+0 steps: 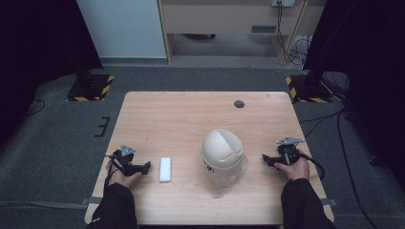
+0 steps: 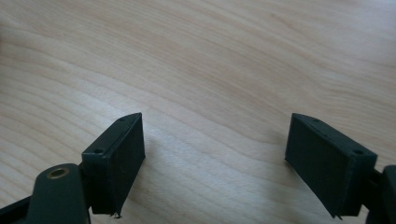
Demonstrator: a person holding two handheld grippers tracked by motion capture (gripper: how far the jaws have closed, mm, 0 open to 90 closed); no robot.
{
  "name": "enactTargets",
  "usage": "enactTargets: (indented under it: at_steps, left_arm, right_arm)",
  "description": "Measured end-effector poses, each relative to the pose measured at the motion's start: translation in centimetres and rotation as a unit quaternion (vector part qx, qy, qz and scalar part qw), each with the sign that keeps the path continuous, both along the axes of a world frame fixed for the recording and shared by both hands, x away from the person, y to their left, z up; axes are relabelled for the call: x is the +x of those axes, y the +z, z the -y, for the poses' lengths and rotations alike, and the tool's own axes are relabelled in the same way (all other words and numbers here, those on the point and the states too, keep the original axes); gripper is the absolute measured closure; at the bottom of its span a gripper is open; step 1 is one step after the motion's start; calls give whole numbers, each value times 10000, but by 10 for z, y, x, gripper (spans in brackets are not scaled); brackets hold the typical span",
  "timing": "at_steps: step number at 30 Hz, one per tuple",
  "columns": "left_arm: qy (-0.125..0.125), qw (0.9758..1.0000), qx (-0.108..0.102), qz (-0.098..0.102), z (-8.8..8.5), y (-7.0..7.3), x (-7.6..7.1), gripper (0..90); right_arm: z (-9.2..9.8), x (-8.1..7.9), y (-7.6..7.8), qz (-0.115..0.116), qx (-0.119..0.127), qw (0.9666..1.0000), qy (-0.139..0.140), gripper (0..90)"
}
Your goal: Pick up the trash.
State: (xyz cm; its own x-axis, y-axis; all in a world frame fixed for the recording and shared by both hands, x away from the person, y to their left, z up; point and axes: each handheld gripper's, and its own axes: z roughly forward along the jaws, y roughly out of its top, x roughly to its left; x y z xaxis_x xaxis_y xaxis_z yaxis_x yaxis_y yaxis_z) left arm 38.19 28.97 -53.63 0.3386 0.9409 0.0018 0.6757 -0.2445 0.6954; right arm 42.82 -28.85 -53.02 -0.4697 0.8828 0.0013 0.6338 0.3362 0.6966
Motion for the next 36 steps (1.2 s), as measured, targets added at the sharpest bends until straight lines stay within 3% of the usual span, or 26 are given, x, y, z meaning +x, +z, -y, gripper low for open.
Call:
enactTargets:
  at_steps: [2, 4, 9, 27, 31, 36]
  left_arm:
    - [0, 10000, 0, 0, 0, 0, 0, 0]
    - [-3, 10000, -2, -2, 0, 0, 0, 0]
    - [-10, 10000, -1, -3, 0, 0, 0, 0]
    - [-40, 10000, 1, -1, 0, 0, 1, 0]
    - [-57, 10000, 0, -4, 0, 0, 1, 0]
    - [-74, 10000, -3, -4, 1, 0, 1, 0]
  right_arm:
    - [2, 0, 2, 73, 29, 10000, -19, 205]
    - [4, 0, 8, 263, 293, 9992, -86, 196]
    - [4, 0, 17, 461, 487, 9977, -61, 190]
    - [-2, -4, 46, 894, 888, 9920, 58, 184]
    - [-4, -5, 56, 1016, 925, 9904, 149, 183]
    - [-8, -8, 77, 1260, 1116, 9854, 244, 171]
